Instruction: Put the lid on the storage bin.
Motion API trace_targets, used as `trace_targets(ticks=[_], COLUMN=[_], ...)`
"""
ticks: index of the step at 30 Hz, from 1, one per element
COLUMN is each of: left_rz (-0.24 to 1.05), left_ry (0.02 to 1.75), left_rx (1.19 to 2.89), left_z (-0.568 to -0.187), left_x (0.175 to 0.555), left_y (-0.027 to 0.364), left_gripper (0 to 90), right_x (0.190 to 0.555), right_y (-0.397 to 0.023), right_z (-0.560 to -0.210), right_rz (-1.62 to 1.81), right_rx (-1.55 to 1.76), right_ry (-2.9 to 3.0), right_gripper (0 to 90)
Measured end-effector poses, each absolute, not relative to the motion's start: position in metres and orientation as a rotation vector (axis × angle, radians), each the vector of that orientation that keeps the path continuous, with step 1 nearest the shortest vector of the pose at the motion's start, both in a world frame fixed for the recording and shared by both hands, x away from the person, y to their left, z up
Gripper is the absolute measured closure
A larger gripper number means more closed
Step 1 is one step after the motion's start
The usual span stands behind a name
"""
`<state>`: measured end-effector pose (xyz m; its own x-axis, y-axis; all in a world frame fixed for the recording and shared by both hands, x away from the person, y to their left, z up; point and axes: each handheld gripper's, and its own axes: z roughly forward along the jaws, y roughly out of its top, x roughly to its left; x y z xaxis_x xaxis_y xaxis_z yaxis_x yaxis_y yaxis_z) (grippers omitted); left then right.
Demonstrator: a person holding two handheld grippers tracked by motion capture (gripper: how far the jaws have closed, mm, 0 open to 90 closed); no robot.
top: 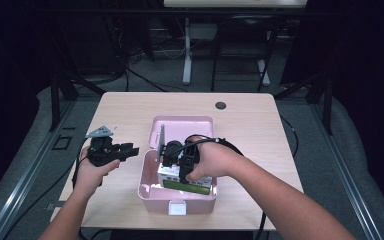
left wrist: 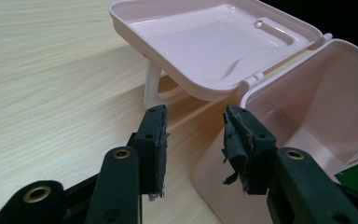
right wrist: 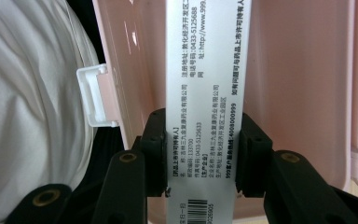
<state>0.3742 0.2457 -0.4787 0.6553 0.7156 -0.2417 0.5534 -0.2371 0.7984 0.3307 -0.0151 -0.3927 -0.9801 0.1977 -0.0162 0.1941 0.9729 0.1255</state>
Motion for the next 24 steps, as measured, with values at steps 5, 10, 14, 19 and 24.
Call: trace_targets(ticks=[5, 10, 14, 19, 24], left_rz=[0.214, 0.215, 0.215, 0.215, 0.216], left_ry=[0.997, 0.996, 0.996, 0.997, 0.997], left_rx=[1.919, 1.919, 1.919, 1.916, 1.917], left_z=[-0.479, -0.479, -0.479, -0.479, -0.479], left_x=[0.374, 0.374, 0.374, 0.374, 0.374], left_y=[0.246, 0.246, 0.246, 0.245, 0.245], left_gripper=[59.2, 59.2, 59.2, 59.2, 59.2], right_x=[0.331, 0.331, 0.331, 0.331, 0.33], right_y=[-0.014, -0.012, -0.012, -0.013, -0.014], right_z=[-0.399, -0.407, -0.41, -0.416, -0.419], right_rz=[0.209, 0.197, 0.211, 0.217, 0.213], right_rx=[0.303, 0.288, 0.296, 0.295, 0.287], right_ry=[3.095, 3.089, 3.099, 3.101, 3.101], right_gripper=[61.6, 61.6, 61.6, 61.6, 61.6])
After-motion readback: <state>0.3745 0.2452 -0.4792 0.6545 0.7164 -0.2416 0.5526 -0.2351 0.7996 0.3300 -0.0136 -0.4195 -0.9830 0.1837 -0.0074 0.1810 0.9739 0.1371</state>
